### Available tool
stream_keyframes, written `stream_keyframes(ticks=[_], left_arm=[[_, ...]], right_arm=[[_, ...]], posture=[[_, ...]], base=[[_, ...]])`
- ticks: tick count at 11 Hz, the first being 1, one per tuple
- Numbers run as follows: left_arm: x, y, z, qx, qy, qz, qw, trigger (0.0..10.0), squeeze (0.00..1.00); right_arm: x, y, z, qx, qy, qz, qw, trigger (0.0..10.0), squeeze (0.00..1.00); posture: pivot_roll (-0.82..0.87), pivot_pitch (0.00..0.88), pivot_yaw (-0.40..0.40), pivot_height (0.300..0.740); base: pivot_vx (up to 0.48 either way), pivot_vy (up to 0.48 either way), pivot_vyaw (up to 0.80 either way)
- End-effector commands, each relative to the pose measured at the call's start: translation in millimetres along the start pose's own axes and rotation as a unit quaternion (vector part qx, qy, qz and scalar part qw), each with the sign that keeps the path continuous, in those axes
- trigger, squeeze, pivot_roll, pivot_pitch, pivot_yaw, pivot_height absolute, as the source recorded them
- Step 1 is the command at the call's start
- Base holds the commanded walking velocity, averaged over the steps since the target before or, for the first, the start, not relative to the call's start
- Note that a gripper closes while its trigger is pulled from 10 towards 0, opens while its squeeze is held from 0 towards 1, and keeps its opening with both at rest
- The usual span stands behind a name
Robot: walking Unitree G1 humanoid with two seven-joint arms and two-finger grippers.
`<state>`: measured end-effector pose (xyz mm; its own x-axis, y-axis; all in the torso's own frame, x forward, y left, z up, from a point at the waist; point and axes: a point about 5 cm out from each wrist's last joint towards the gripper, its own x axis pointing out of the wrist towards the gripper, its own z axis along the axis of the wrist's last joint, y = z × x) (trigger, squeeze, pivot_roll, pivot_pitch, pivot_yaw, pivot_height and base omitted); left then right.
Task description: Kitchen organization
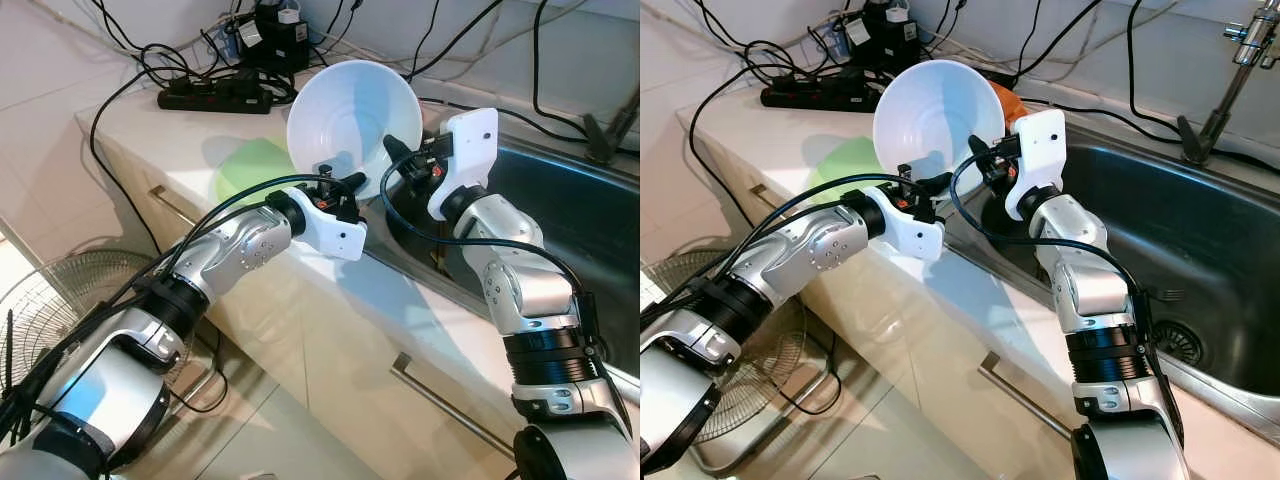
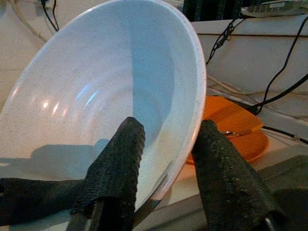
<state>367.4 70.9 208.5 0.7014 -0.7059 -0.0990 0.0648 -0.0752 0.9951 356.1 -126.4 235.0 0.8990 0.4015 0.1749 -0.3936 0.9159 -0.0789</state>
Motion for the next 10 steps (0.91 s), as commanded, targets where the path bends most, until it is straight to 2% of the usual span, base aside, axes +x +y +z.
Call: stream_keyframes(ticks=[1, 10], left_arm=[[2.7, 21.3, 6.6, 0.029, -0.021, 0.035, 0.999, 10.0, 0.0], [2.8, 21.2, 4.1, 0.068, -0.016, 0.045, 0.997, 10.0, 0.0]], right_arm=[[1.6, 2.7, -4.4, -0.001, 0.014, 0.006, 1.0, 0.0, 0.0], [1.7, 2.1, -10.4, 0.002, 0.026, 0.0, 1.0, 0.0, 0.0]], posture=[[0.16, 0.0, 0.029, 0.74], [0.15, 0.0, 0.029, 0.74]], base=[[0.0, 0.0, 0.0], [0.0, 0.0, 0.0]])
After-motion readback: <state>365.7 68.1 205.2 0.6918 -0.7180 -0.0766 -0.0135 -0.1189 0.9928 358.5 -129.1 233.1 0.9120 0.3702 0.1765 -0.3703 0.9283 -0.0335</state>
